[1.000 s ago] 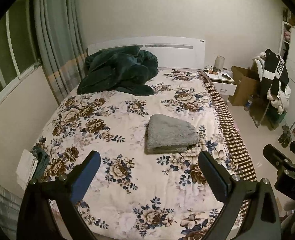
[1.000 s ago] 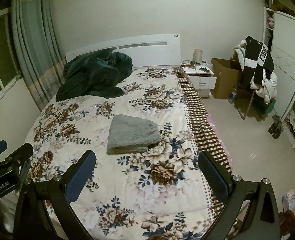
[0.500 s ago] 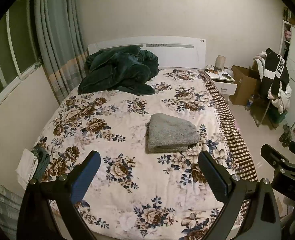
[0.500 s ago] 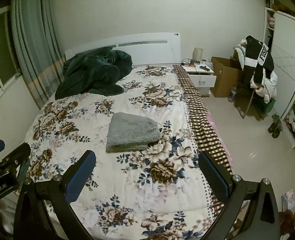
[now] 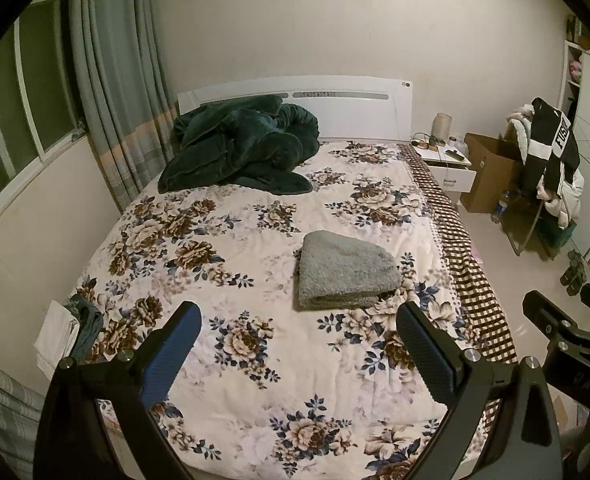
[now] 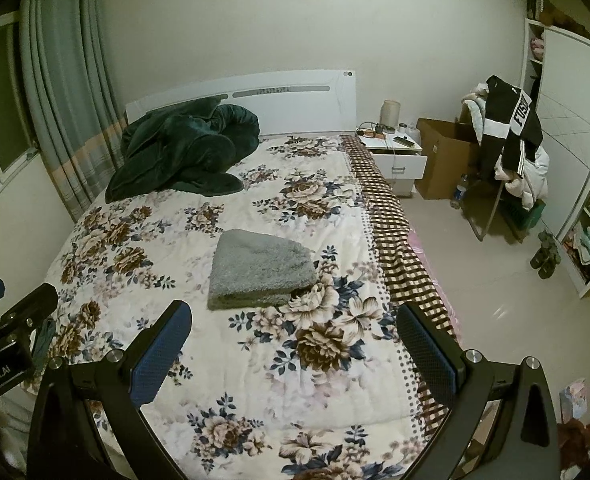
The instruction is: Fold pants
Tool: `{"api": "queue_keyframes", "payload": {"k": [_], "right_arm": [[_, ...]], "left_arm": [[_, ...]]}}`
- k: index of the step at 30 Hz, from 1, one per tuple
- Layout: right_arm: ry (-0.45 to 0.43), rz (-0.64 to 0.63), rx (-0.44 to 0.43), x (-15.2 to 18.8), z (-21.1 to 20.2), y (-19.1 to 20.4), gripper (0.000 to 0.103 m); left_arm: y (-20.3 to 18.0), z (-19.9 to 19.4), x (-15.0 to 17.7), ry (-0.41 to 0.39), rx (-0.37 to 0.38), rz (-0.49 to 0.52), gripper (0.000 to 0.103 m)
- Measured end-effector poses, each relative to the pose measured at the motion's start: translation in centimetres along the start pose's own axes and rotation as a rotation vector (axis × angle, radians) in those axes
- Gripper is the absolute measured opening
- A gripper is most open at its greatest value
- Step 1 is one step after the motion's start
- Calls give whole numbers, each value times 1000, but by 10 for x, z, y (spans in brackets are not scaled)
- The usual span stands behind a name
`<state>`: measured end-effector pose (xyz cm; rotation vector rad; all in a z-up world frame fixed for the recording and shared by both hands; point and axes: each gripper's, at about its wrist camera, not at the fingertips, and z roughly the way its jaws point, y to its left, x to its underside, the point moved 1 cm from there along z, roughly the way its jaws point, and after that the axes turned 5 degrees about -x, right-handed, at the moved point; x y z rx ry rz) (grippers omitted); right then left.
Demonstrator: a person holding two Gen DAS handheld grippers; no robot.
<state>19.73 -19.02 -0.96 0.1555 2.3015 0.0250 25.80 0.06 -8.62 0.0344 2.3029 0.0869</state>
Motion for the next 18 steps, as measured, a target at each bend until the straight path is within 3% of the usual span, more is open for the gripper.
{"api": "queue_keyframes", "payload": {"k": [18], "right_arm": [[-5,4,6,2,-3,-3,103]], "left_arm": [[7,-5,-10,-35,-17,8,100]]}}
